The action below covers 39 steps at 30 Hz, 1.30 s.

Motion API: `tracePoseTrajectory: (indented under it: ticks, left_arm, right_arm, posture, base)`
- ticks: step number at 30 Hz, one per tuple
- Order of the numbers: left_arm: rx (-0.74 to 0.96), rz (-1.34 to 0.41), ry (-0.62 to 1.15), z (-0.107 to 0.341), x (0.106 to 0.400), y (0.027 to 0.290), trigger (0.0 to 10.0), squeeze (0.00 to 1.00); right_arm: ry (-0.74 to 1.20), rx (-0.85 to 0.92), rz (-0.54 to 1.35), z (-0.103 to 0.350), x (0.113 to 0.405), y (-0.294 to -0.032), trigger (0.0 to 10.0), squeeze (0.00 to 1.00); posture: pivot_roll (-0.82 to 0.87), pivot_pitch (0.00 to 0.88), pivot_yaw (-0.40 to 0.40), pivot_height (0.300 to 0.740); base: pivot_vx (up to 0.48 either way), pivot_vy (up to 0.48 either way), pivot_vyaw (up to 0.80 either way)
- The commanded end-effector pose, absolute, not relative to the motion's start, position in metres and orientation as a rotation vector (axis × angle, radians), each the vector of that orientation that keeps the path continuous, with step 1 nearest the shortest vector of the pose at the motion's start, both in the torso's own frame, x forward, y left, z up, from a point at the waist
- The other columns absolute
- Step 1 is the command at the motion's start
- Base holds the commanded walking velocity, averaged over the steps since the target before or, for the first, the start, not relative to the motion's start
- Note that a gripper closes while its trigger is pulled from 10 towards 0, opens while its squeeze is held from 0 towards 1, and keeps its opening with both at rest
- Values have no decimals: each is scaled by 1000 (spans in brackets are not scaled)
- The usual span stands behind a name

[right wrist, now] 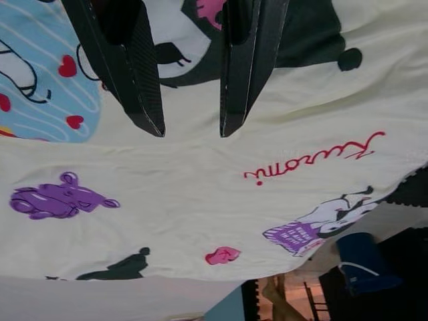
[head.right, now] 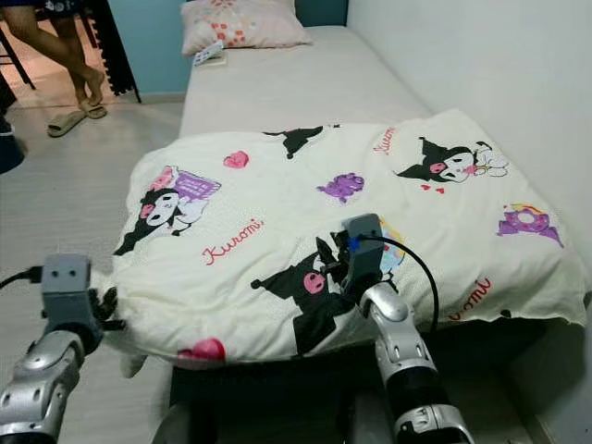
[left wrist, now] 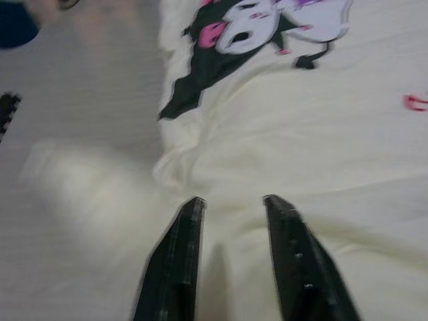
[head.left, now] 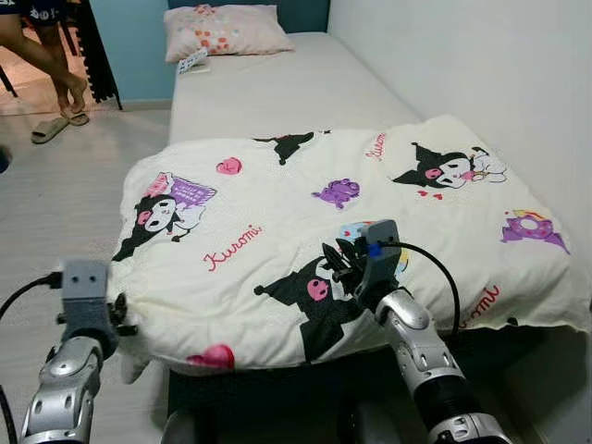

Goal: Clean up the room

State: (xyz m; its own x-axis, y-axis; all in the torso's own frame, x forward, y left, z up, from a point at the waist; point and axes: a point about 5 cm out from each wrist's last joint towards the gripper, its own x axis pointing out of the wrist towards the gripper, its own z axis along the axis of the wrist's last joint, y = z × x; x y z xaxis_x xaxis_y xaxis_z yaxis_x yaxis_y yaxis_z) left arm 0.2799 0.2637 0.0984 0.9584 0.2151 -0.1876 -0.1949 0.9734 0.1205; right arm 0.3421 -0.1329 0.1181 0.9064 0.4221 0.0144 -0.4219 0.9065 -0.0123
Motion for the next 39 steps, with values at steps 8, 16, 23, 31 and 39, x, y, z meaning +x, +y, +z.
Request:
tracePoseTrajectory:
  ticks: [8,16,23,31,39]
  left_arm:
    - [91,81,-17,132,283,246,10000,0]
    - [118,10,23,130,289,213,10000,0]
    - [119,20,45,126,296,191,10000,0]
    - [124,78,0,131,301,187,10000,0]
    - [115,83,17,128,296,188,10000,0]
  right_arm:
    - [-24,-3,444,117,339,-132,10000,0]
    - [-6,21,343,108,335,-131,10000,0]
    - [-25,66,285,109,332,-130,10000,0]
    - [-29,85,275,109,330,-125,10000,0]
    - [-35,90,276,113,333,-125,10000,0]
  posture:
    - [78,67,-70,577]
    - [83,55,-81,577]
    - [78,58,-82,592]
    - [79,54,-79,622]
    - [79,50,-75,652]
  base:
    - [0,0,0]
    - [0,0,0]
    - [0,0,0]
    - [0,0,0]
    - [0,0,0]
